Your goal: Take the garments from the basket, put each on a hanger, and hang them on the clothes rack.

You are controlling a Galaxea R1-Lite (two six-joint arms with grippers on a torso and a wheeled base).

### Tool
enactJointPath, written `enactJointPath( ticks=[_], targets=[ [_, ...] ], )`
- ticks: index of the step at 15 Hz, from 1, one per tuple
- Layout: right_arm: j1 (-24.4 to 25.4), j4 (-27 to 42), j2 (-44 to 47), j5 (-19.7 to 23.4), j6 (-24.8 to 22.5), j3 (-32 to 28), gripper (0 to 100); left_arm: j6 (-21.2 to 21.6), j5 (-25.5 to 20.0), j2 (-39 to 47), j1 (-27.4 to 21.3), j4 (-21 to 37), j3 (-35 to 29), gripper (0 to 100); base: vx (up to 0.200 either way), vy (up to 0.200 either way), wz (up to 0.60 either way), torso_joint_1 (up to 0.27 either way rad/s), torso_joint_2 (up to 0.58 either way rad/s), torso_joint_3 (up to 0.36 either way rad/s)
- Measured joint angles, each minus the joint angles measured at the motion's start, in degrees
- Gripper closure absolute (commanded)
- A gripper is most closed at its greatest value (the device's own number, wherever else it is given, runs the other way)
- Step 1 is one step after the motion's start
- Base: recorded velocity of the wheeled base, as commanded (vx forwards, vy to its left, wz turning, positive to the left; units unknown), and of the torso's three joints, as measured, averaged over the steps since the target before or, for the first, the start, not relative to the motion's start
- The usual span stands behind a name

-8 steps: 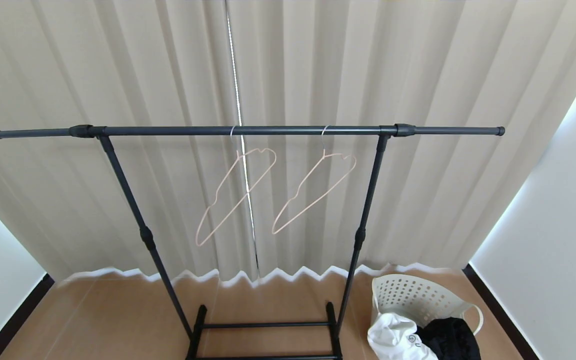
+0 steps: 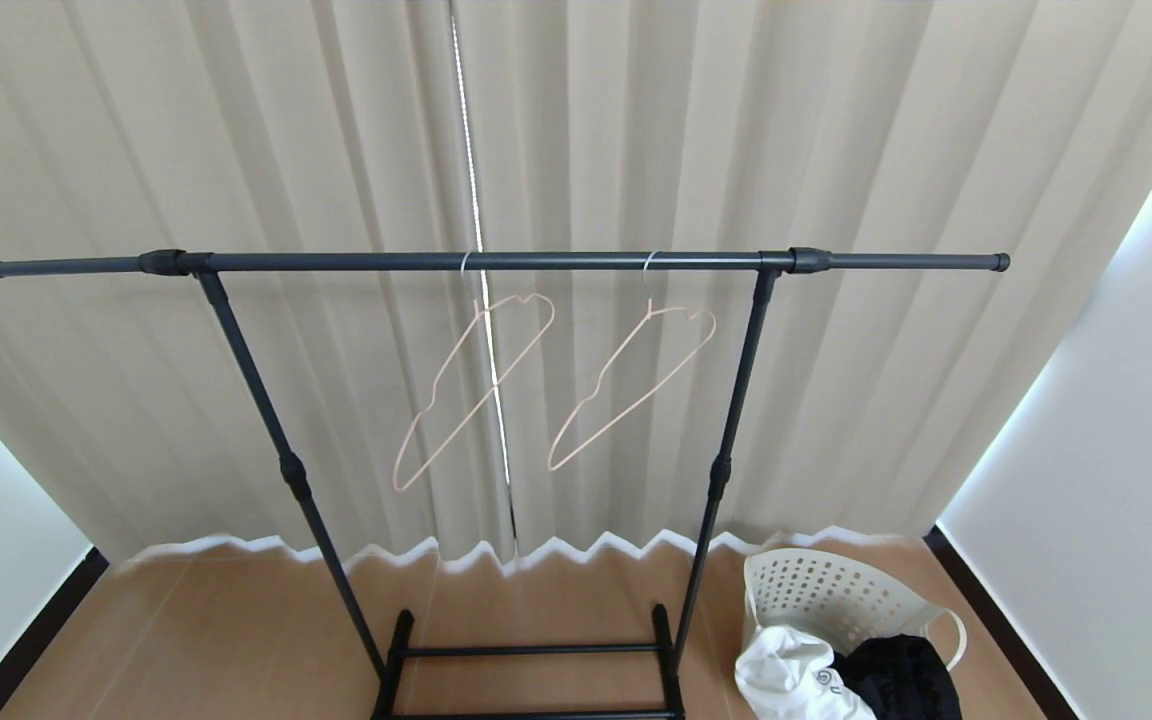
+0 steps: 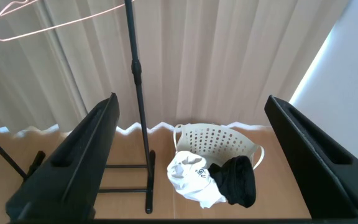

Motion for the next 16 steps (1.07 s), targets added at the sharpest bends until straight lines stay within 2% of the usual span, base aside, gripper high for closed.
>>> enactJointPath(
  ticks=[11,16],
  targets=[
    [0.0,0.0,0.0,0.4,0.5,0.0,0,0.2,-0.6,0.0,0.0,0.0,0.0,0,0.000,0.000,0.00,0.000,0.00,0.000],
    [0.0,0.0,0.0,0.5,0.5,-0.1,0,0.2,-0.6,0.0,0.0,0.1,-0.1,0,0.000,0.000,0.00,-0.138,0.31,0.174]
  ],
)
